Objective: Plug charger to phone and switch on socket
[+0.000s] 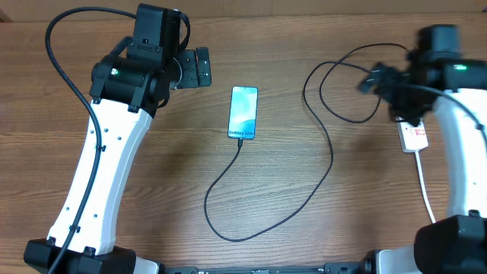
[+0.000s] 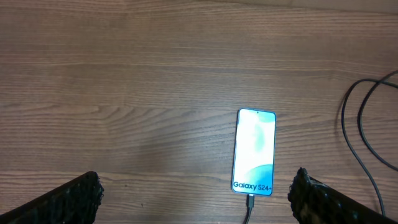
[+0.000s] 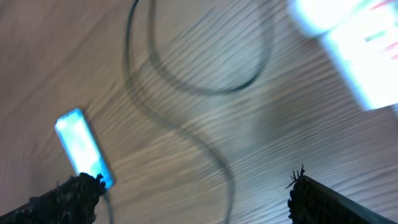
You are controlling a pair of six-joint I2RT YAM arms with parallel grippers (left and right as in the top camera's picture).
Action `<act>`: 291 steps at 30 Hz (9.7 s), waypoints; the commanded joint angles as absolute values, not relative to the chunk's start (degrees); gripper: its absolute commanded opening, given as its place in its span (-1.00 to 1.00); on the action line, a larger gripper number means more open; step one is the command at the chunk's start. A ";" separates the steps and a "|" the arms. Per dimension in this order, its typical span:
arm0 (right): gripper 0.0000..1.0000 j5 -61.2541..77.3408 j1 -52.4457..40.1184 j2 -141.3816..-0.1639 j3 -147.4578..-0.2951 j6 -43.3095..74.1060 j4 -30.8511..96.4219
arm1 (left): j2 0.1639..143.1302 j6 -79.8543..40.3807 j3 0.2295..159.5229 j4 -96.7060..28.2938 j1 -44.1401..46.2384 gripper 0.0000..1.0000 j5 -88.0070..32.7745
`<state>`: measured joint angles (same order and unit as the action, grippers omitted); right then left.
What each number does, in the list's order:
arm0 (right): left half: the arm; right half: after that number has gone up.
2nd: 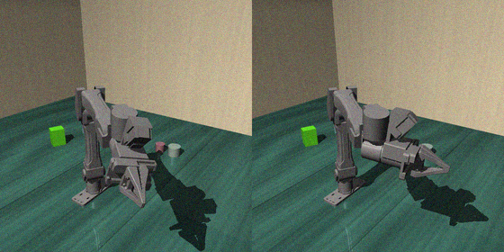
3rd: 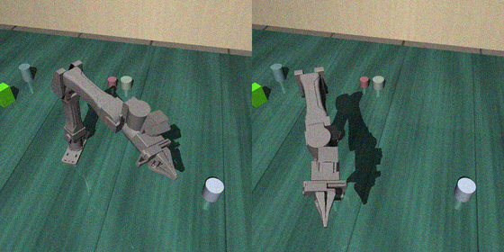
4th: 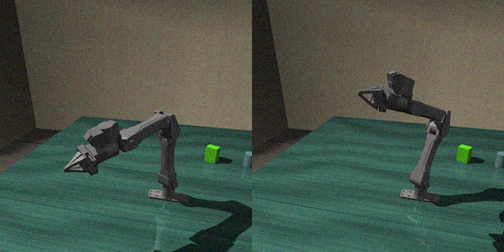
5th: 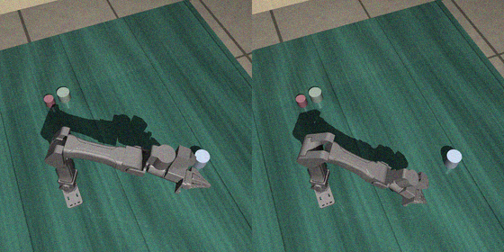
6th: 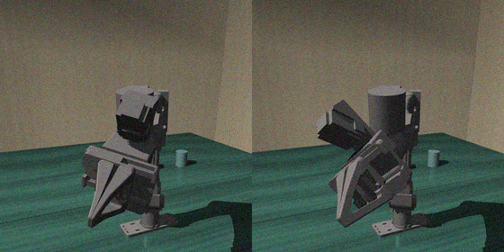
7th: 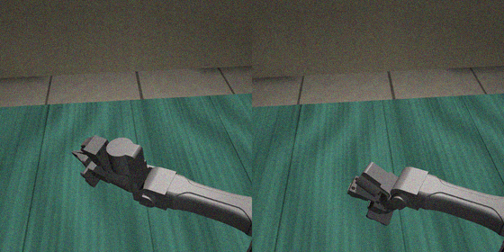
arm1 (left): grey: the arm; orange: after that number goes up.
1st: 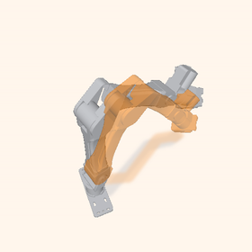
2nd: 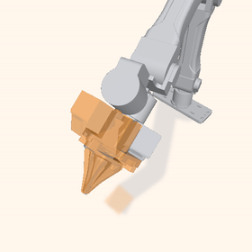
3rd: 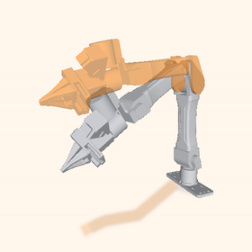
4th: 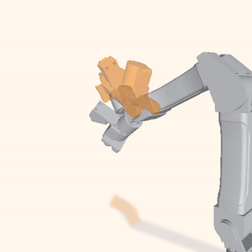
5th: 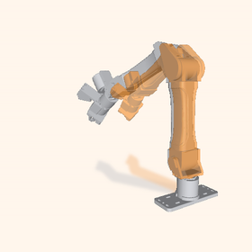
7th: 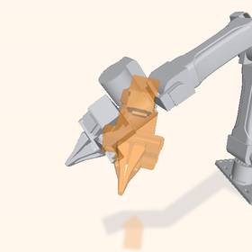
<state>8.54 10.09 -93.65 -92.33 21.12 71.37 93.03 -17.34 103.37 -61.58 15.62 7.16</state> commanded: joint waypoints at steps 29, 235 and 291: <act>1.00 16.45 29.65 -110.83 -92.84 10.35 55.48 | 93.65 -16.25 103.33 -61.49 15.40 0.99 8.05; 1.00 24.16 22.46 -123.48 -91.11 1.83 52.18 | 93.65 -16.25 103.33 -61.49 15.40 1.00 8.05; 1.00 9.67 22.50 -91.59 -92.71 16.19 66.17 | 93.65 -16.27 103.33 -61.49 15.40 0.99 8.05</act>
